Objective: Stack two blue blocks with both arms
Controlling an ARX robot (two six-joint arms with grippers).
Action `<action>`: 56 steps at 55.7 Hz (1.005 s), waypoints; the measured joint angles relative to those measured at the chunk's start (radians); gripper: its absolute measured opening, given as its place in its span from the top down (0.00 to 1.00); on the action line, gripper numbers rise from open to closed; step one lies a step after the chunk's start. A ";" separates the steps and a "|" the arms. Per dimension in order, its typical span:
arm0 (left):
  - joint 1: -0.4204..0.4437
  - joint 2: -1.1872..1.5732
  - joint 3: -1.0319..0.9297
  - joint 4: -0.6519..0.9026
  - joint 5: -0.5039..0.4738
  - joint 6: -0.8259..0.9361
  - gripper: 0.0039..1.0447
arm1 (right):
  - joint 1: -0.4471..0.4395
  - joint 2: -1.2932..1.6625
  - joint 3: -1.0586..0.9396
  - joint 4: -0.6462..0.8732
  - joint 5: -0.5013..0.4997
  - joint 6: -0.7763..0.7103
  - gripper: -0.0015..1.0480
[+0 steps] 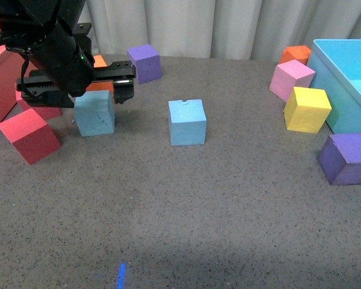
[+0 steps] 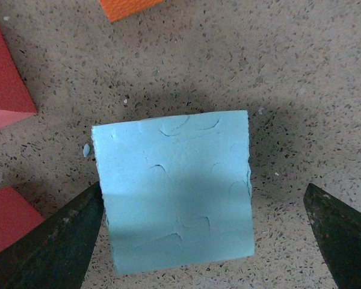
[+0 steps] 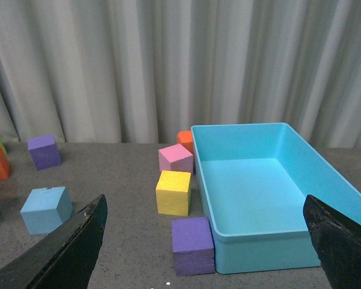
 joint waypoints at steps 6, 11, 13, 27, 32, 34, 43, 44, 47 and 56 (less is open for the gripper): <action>0.000 0.036 0.035 -0.019 -0.003 -0.002 0.06 | 0.000 0.000 0.000 0.000 0.000 0.000 0.09; 0.000 0.059 0.054 -0.029 -0.006 0.000 0.06 | 0.000 0.000 0.000 0.000 0.000 0.000 0.09; 0.002 0.072 0.063 -0.035 0.004 0.003 0.06 | 0.000 0.000 0.000 0.000 0.000 0.000 0.09; 0.006 0.075 0.063 -0.043 -0.012 0.007 0.40 | 0.000 0.000 0.000 0.000 0.000 0.000 0.09; 0.001 0.047 0.048 -0.041 -0.008 0.007 0.47 | 0.000 0.000 0.000 0.000 0.000 0.000 0.09; -0.003 0.032 0.040 -0.039 -0.010 0.007 0.49 | 0.000 0.000 0.000 0.000 0.000 0.000 0.09; -0.039 -0.049 0.005 -0.037 -0.011 -0.003 0.52 | 0.000 0.000 0.000 0.000 0.000 0.000 0.09; -0.048 -0.063 0.000 -0.037 -0.010 -0.009 0.53 | 0.000 0.000 0.000 0.000 0.000 0.000 0.09; -0.066 -0.088 -0.009 -0.037 -0.011 -0.017 0.53 | 0.000 0.000 0.000 0.000 0.000 0.000 0.09; -0.154 -0.135 -0.017 -0.043 -0.035 -0.040 0.54 | 0.000 0.000 0.000 0.000 0.000 0.000 0.09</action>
